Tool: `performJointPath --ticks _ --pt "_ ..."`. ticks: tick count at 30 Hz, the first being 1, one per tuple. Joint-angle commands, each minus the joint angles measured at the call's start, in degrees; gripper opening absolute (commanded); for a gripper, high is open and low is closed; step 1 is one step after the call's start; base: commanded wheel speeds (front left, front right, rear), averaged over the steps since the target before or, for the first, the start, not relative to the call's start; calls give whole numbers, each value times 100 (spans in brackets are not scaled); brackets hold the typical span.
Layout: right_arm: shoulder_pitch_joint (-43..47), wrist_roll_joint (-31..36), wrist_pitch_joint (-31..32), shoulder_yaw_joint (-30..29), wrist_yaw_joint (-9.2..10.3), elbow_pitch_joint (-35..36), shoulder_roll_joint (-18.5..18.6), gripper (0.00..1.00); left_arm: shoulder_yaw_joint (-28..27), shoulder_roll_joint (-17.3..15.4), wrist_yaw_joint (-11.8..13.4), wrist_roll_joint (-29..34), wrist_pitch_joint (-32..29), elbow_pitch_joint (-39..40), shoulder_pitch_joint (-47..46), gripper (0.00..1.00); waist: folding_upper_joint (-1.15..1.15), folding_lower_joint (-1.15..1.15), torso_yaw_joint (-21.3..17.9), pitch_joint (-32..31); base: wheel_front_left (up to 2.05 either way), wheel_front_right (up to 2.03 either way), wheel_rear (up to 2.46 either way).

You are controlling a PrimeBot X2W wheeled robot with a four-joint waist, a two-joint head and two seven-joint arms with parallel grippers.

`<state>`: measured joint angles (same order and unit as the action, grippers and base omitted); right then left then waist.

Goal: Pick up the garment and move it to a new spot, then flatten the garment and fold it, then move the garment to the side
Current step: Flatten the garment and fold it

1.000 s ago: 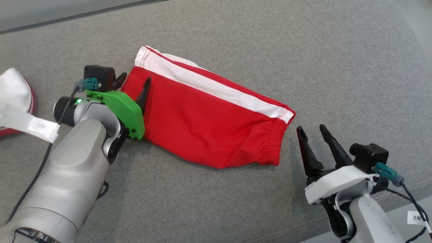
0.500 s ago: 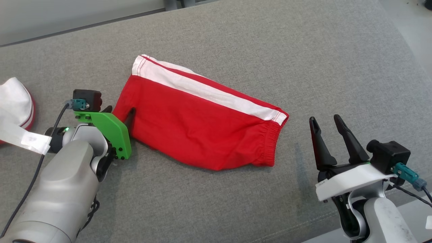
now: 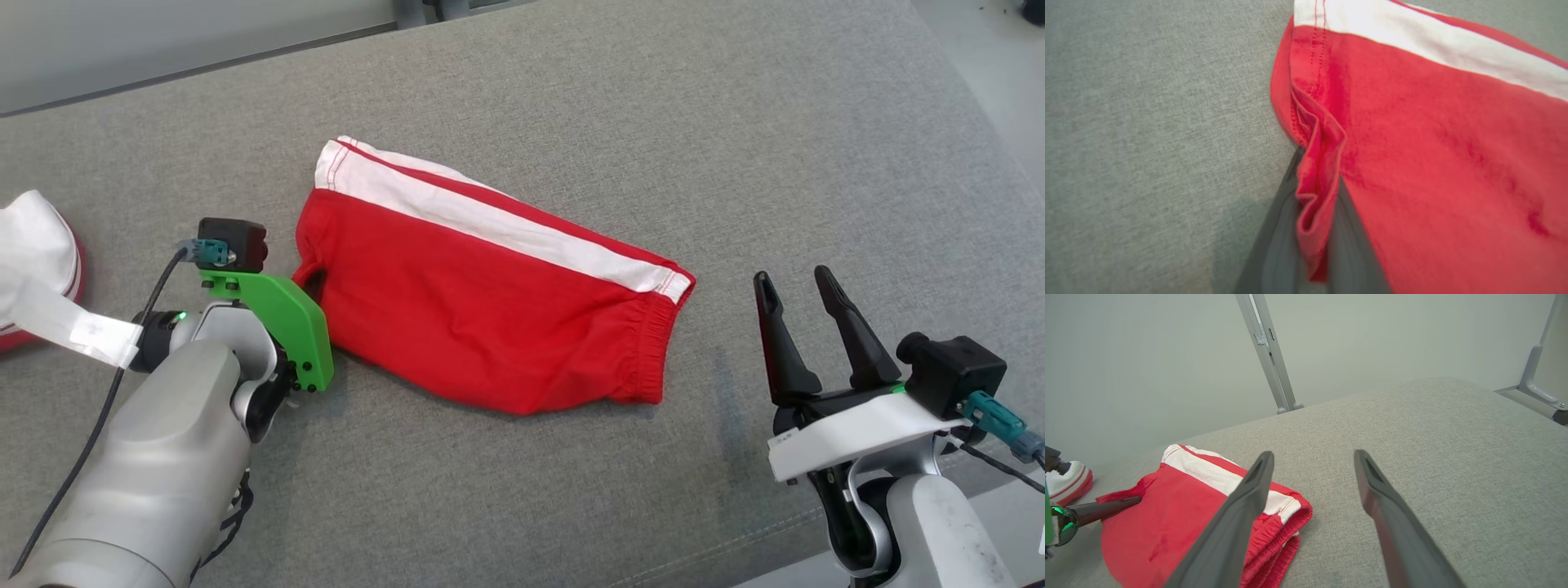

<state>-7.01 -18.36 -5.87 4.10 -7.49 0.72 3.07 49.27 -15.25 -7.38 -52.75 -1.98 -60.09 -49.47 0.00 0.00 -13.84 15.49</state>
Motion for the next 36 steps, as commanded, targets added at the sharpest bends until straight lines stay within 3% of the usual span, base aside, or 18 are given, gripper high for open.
performJointPath --ticks 1,10,19,28,36 --pt "55 57 -30 -24 0 30 11 100 21 -17 -13 -54 30 51 172 0 0 0 48 -37 0 0 0" --pt "100 90 22 -87 0 92 73 100 -202 37 29 -304 500 207 402 0 0 0 342 -248 0 0 0" --pt "203 140 213 -246 0 203 156 100 -472 51 317 -559 1154 782 1079 0 0 0 854 -567 0 0 0" --pt "313 223 537 -406 0 362 269 100 -607 -55 895 -653 1549 1947 2215 0 0 0 1289 -822 0 0 0" --pt "347 322 786 -409 0 391 234 100 -755 -81 1457 -687 1669 3152 3160 0 0 0 1440 -958 0 0 0"
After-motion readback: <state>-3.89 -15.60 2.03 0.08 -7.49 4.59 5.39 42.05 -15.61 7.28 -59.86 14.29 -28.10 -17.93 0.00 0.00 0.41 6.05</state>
